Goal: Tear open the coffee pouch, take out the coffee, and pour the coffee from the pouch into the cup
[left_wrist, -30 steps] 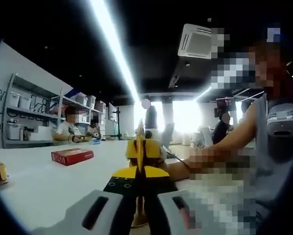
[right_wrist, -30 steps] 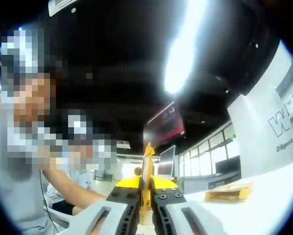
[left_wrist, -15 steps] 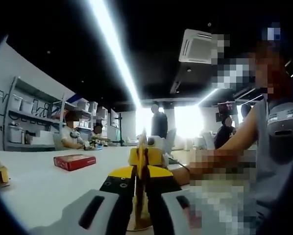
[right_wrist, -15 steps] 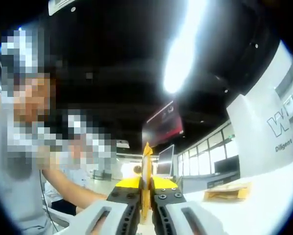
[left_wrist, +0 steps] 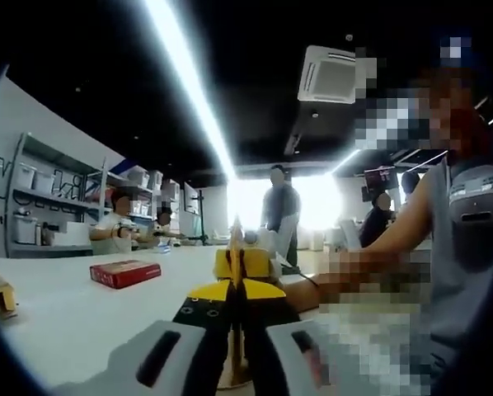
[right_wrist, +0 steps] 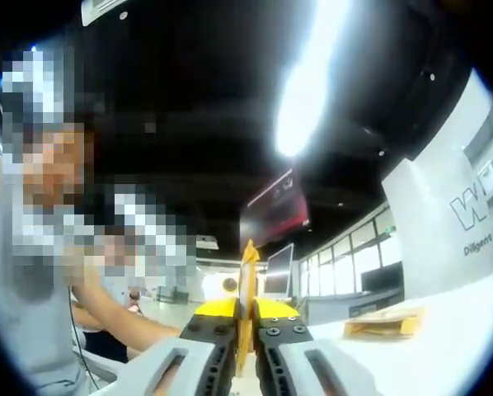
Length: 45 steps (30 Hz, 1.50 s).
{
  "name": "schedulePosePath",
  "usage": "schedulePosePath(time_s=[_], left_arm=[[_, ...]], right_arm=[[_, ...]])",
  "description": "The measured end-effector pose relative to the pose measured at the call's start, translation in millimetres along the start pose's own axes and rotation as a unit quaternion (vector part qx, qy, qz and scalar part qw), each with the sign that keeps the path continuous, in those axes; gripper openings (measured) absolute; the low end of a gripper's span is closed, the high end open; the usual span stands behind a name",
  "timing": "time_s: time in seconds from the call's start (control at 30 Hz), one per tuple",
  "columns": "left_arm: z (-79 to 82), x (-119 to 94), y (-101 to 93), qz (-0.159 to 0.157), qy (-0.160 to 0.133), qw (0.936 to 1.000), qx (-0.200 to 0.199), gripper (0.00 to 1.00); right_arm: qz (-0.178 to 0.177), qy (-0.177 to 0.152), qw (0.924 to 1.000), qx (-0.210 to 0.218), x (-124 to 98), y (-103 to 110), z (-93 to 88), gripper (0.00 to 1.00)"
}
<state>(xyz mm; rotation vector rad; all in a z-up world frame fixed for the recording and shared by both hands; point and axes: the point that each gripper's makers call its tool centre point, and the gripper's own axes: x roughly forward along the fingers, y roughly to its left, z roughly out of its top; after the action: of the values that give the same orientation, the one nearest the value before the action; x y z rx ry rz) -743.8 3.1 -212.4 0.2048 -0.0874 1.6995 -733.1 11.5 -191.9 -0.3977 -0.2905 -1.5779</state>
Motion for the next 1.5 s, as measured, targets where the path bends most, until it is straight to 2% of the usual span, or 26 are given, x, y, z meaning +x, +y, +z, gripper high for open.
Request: schedulePosePath(time_s=[0.07, 0.17, 0.43, 0.7, 0.73, 0.8, 0.83, 0.97, 1.13, 1.5], left_arm=[[0.1, 1, -0.8, -0.002, -0.002, 1.0000, -0.007, 0.16], [-2.7, 2, -1.0, -0.002, 0.003, 1.0000, -0.006, 0.16], [-3.6, 3, -3.3, -0.004, 0.006, 0.9998, 0.016, 0.06], [-2.7, 2, -5.3, -0.006, 0.006, 0.9998, 0.017, 0.05], [-2.7, 2, -5.7, -0.006, 0.006, 0.9998, 0.016, 0.05], [-2.8, 2, -4.2, -0.003, 0.007, 0.9998, 0.019, 0.05], [-2.7, 2, -3.9, -0.004, 0.007, 0.9998, 0.017, 0.05], [-3.6, 2, -4.3, -0.006, 0.009, 0.9998, 0.017, 0.05], [-4.9, 3, -5.1, -0.008, 0.012, 0.9997, 0.021, 0.05], [-5.5, 3, -4.3, -0.009, 0.013, 0.9996, 0.024, 0.05]], right_arm=[[-0.001, 0.000, 1.0000, 0.000, 0, 0, 0.1, 0.07], [0.001, 0.002, 1.0000, 0.000, 1, 1, -0.4, 0.07], [0.001, 0.004, 1.0000, 0.000, 1, 0, -1.2, 0.07], [0.006, -0.003, 1.0000, -0.001, 1, 0, -1.1, 0.09], [0.007, -0.010, 0.9999, 0.000, 0, -1, 1.5, 0.10], [0.014, -0.051, 0.9984, 0.021, -3, 0, 16.9, 0.15], [0.008, -0.059, 0.9981, 0.018, -5, -3, 20.5, 0.15], [0.002, -0.056, 0.9983, 0.019, -6, -4, 20.0, 0.14], [0.013, -0.034, 0.9993, 0.013, -1, 0, 13.1, 0.09], [0.009, -0.027, 0.9994, 0.021, -1, -2, 14.3, 0.06]])
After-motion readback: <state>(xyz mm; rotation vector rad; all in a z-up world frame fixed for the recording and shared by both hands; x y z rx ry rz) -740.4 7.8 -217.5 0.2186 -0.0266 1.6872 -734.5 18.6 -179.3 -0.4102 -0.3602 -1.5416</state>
